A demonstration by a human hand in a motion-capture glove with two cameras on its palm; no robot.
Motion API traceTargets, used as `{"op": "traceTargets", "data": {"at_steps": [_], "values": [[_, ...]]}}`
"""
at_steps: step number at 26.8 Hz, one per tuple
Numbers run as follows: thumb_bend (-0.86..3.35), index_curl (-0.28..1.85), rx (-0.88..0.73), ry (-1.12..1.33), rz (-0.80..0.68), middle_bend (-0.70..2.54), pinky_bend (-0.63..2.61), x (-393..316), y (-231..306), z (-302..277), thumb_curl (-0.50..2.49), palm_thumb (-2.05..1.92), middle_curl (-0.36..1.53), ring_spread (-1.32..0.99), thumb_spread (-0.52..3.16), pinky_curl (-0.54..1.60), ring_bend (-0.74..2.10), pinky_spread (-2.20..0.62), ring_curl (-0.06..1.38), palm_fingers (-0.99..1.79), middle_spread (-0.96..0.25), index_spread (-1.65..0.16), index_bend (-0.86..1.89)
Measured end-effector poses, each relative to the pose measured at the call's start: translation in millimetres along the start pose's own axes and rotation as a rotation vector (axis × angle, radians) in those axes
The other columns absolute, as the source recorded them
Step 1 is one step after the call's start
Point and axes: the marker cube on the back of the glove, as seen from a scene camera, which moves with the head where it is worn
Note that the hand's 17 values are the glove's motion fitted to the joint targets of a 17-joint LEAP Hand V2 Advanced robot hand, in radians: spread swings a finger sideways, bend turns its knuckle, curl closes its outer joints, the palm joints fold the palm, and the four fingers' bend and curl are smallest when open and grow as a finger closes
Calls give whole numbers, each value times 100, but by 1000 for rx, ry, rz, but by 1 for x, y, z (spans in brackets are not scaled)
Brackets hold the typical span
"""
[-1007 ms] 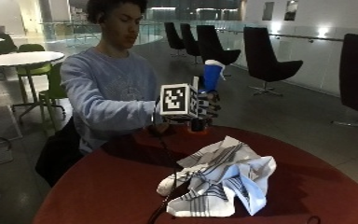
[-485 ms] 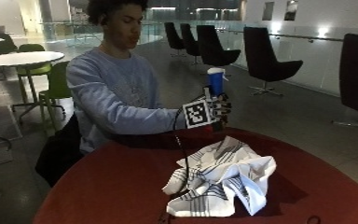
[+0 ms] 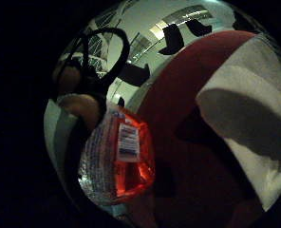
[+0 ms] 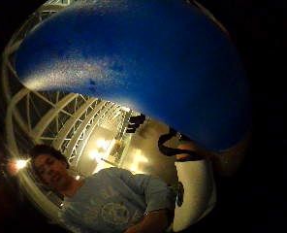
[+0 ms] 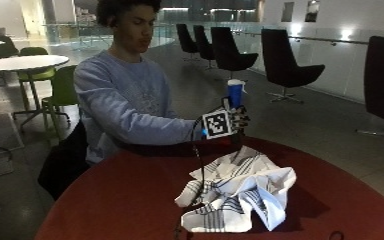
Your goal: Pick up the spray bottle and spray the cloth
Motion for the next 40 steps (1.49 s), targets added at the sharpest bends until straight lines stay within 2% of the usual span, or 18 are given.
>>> {"op": "traceTargets", "data": {"at_steps": [3,8,10,19,25,30,35,40], "values": [[-3,21,80,18,-2,20,37,3,-9,5,64,91,45,-6,84,37,52,3,38,100,-8,-27,9],[-5,20,1,17,-5,19,37,-4,9,-2,60,84,44,-6,92,37,52,5,39,92,-7,-28,5],[-6,19,29,66,-18,15,40,-5,15,-14,57,80,43,-6,94,39,55,5,40,82,-6,-29,3],[-3,20,110,396,-79,18,39,-16,84,-125,51,75,42,-5,102,37,53,8,38,78,-5,-30,12],[-2,25,142,728,-72,16,35,-9,149,-199,49,75,40,-3,106,37,44,13,37,68,-5,-32,19],[-2,28,127,1000,-10,14,32,21,208,-258,48,76,38,-3,108,35,40,16,35,67,-5,-32,21],[-2,31,117,1110,84,15,28,50,252,-292,47,76,36,-2,110,34,37,18,34,67,-5,-32,21],[-2,34,139,1122,113,15,26,59,266,-302,46,76,35,-2,112,34,36,19,33,68,-5,-32,21]]}}
